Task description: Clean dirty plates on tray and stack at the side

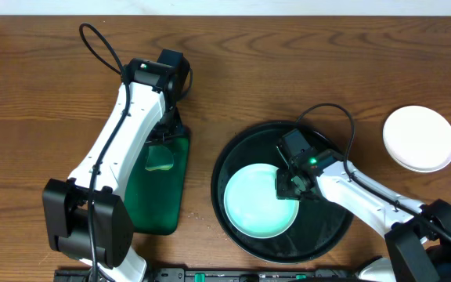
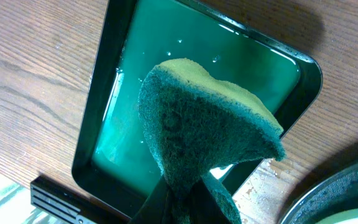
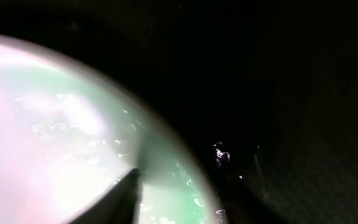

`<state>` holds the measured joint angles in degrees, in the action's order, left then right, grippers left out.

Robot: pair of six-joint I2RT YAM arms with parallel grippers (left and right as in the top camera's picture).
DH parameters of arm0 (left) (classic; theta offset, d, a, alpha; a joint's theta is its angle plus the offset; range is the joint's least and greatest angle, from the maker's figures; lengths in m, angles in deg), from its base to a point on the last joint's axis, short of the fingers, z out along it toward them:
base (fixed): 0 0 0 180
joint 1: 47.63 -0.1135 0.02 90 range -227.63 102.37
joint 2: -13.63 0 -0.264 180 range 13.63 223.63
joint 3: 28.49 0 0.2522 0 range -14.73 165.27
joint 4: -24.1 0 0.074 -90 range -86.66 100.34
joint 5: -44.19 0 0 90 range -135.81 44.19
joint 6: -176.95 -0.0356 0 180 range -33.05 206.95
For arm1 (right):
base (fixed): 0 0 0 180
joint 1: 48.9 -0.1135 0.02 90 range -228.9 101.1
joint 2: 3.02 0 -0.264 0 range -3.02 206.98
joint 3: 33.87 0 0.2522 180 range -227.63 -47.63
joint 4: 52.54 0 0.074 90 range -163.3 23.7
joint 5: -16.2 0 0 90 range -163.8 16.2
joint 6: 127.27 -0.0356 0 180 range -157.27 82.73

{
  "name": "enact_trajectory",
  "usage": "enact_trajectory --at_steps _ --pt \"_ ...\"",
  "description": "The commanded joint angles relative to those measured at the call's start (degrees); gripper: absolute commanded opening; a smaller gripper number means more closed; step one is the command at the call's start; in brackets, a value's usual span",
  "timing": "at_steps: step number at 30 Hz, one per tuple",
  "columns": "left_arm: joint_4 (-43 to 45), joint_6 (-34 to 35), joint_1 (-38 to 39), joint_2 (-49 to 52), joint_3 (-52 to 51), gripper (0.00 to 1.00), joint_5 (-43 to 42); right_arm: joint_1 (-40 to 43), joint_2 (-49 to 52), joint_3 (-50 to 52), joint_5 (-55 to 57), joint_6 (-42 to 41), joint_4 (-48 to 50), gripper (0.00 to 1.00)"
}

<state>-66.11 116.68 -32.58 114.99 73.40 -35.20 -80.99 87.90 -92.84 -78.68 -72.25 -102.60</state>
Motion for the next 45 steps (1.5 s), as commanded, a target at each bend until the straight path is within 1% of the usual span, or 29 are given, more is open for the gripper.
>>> enact_trajectory --at_steps 1,2,9,14,18,24,26,31,34,38,40,45 --pt "-0.2 -0.81 -0.24 -0.63 0.85 0.07 0.28 -0.63 1.36 0.33 -1.4 -0.31 1.99 0.05" --pt "-0.2 -0.83 -0.24 -0.63 0.85 0.07 0.28 -0.63 1.36 0.33 -1.38 -0.31 2.43 0.01" --pt "-0.5 -1.05 -0.24 -0.63 0.85 0.07 0.26 -0.63 1.36 0.33 -0.72 -0.09 4.5 0.01" --pt "-0.59 -1.03 -0.24 -0.63 0.85 0.07 0.28 -0.59 -0.09 0.07 1.42 2.91 4.81 0.01" --pt "-0.59 -1.03 -0.24 -0.63 0.85 0.07 0.26 -0.59 -5.33 -0.22 4.57 3.96 4.5 0.02" --pt "-0.59 -1.05 -0.24 -0.63 0.85 0.08 0.28 -0.59 -16.46 -0.22 12.35 4.72 2.78 0.02" --pt "-0.59 -1.05 -0.24 -0.63 0.85 0.07 0.28 -0.59 -19.91 -0.22 16.7 5.33 1.16 0.02" --pt "-0.57 -1.05 -0.24 -0.63 0.85 0.07 0.28 -0.59 -25.51 -0.22 23.8 12.17 -0.17 0.01" --pt "-0.57 -1.05 -0.24 -0.61 0.85 0.07 0.26 -0.59 -26.93 -0.22 27.15 14.75 -1.33 0.01" --pt "-0.46 -1.88 -0.24 -0.52 0.85 0.07 -0.11 -0.59 -27.04 -0.26 32.89 14.91 -2.93 0.01" --pt "-0.33 -2.1 -0.24 -0.48 0.83 0.07 -0.48 -0.59 -27.06 -0.48 34.03 15.21 -2.97 0.01" --pt "1.73 -4.24 -0.26 -0.42 -0.46 0.07 -1.81 -0.59 -27.06 -2.54 34.03 19.93 -2.99 0.01"
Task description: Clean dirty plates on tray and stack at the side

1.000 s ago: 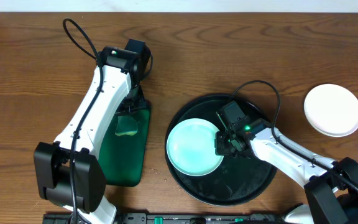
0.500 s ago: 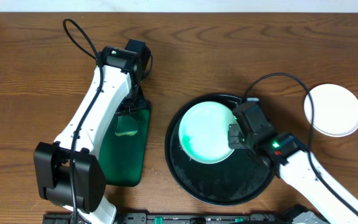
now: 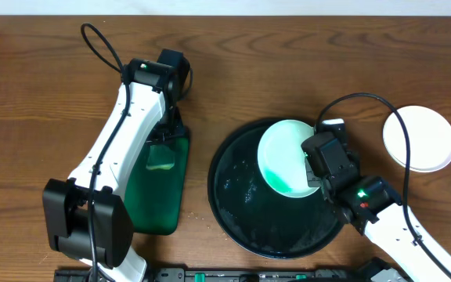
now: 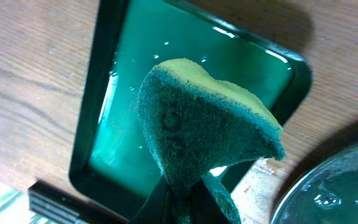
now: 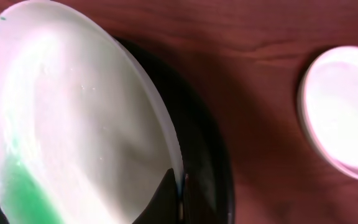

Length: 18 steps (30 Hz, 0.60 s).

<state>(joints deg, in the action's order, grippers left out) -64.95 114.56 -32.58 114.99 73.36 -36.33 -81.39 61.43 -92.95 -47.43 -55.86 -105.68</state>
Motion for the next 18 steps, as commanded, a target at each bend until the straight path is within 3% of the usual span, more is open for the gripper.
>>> enact_trajectory --at_steps 1,13,18 --pt "1.49 -3.1 -0.26 -0.42 -1.11 0.07 -1.51 -0.2 -0.59 -3.41 2.78 4.81 -0.24 0.01" --pt "14.32 -2.1 -0.26 -0.42 -18.25 0.07 -3.63 -0.24 -0.57 -15.15 6.1 10.29 -9.77 0.02" --pt "20.52 -2.12 -0.26 -0.42 -24.24 0.07 -4.61 -0.46 -0.5 -17.27 9.84 16.17 -12.24 0.01"
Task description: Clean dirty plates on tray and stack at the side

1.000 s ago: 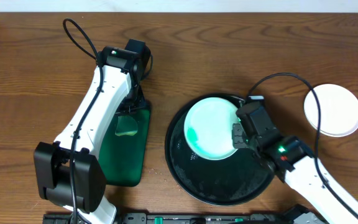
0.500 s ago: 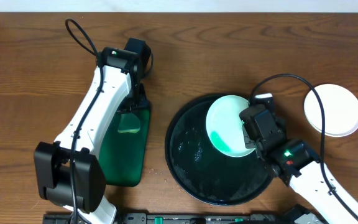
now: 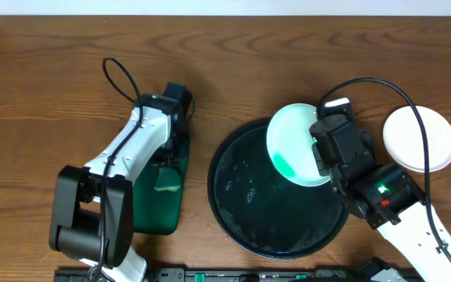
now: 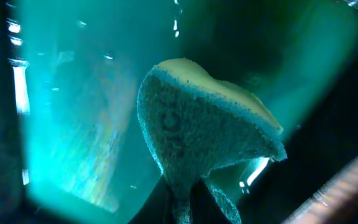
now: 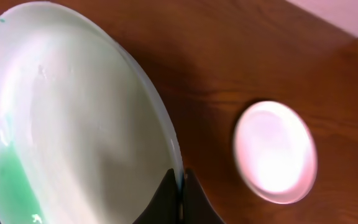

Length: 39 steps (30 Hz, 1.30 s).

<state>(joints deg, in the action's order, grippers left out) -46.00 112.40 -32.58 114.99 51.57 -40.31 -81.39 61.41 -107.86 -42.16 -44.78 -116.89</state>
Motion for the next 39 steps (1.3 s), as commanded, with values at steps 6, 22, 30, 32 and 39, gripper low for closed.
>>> enact_trajectory --at_steps 6,22,30,32,39 --pt "5.97 -0.11 -0.26 -0.42 -6.08 0.07 -0.61 -3.65 -0.17 -2.84 11.61 11.15 -2.14 0.01" --pt "6.56 -0.13 -0.26 -0.42 -6.12 0.65 -1.49 -19.82 9.35 -2.84 36.02 22.56 -2.29 0.01" --pt "6.56 -0.13 -0.26 -0.42 -6.12 0.79 -1.53 -26.01 12.0 -2.84 44.04 28.2 -0.81 0.01" --pt "6.58 -0.13 -0.26 -0.42 -6.14 0.79 -1.73 -27.06 12.0 -2.84 45.18 28.68 -0.52 0.01" --pt "6.58 -0.13 -0.26 -0.42 -6.12 0.8 -1.88 -29.49 12.0 -2.84 48.96 31.41 0.7 0.01"
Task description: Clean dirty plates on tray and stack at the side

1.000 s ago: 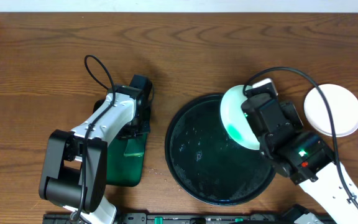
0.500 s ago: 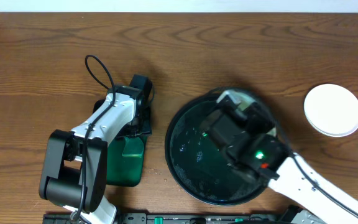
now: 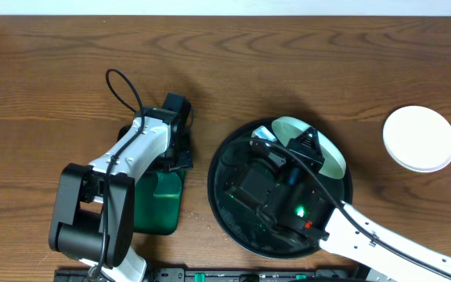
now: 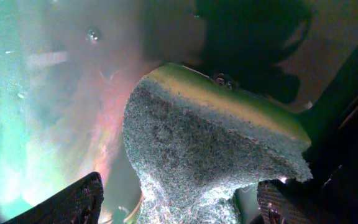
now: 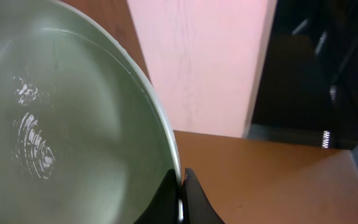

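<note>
A pale plate wet with green soapy water is held tilted over the far side of the round black tray, its rim pinched in my shut right gripper. In the right wrist view the plate stands nearly on edge. The green-and-yellow sponge sits in the green water of the rectangular wash basin. My left gripper is open around it, one finger on each side and apart from it. Clean white plates are stacked at the right.
My right arm's body covers most of the black tray. The left arm lies over the basin's far end. Bare wooden table stretches across the back. A dark rail runs along the front edge.
My left gripper has opened and let go of the sponge, which now lies lower in the basin water. The right arm has swung over the tray, tipping the plate steeper.
First the sponge hung in my left gripper above the basin while my right gripper took the plate's rim in the tray. The plate was then lifted and tilted, green water draining. The sponge went down into the basin water and is now released; the plate stays held.
</note>
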`<state>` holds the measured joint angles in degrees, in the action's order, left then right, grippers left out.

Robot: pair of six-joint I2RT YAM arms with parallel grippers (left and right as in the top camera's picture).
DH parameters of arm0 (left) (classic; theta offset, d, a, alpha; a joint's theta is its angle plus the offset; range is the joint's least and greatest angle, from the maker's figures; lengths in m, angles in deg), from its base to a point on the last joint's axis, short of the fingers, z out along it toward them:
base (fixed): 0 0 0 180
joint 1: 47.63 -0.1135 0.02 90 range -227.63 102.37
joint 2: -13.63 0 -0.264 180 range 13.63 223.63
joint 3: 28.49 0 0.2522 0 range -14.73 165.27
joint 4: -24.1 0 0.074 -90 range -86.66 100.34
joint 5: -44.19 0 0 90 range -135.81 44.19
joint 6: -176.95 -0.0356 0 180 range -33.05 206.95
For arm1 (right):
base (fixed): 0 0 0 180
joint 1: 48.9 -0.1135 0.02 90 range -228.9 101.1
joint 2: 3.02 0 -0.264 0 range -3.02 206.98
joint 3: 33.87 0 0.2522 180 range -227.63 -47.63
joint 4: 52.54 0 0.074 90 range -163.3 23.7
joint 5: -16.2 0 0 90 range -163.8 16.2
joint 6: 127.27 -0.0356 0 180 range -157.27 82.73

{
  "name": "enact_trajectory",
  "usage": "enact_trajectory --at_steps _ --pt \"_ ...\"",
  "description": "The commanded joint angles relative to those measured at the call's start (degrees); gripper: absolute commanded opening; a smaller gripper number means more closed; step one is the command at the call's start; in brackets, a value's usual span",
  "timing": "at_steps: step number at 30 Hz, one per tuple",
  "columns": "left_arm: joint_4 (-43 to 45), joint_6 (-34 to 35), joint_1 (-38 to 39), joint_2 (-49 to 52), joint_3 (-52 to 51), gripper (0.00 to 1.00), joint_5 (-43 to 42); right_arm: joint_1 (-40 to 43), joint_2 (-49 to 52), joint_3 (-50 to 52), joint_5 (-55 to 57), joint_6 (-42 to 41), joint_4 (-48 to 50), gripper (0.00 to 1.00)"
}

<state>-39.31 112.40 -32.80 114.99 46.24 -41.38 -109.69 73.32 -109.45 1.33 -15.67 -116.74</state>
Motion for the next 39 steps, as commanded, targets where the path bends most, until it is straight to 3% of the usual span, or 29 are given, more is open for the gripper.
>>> enact_trajectory --at_steps 1,15,26,30,35,39 --pt "-0.11 -0.13 -0.04 -0.42 -0.79 0.8 -0.81 -1.49 0.09 -1.25 5.68 2.58 0.7 0.01" --pt "-0.11 -0.13 -0.04 -0.42 -0.79 0.8 -0.83 -1.95 0.2 -1.25 3.21 0.48 4.39 0.01" --pt "-0.15 -0.13 -0.04 -0.42 -0.79 0.81 -0.83 -5.16 1.07 -1.22 10.88 7.56 9.64 0.01" --pt "-0.31 -0.13 -0.04 -0.42 -0.79 0.81 -0.83 -2.1 1.07 -1.22 7.5 -4.66 9.94 0.01" --pt "-0.42 -0.13 -0.04 -0.42 -0.79 0.81 -0.83 4.26 1.09 -1.22 -17.59 -24.44 4.5 0.01" --pt "-0.33 -0.13 -0.04 -0.42 -0.79 0.81 -0.83 14.27 1.2 -1.22 -34.8 -40.85 1.11 0.01"
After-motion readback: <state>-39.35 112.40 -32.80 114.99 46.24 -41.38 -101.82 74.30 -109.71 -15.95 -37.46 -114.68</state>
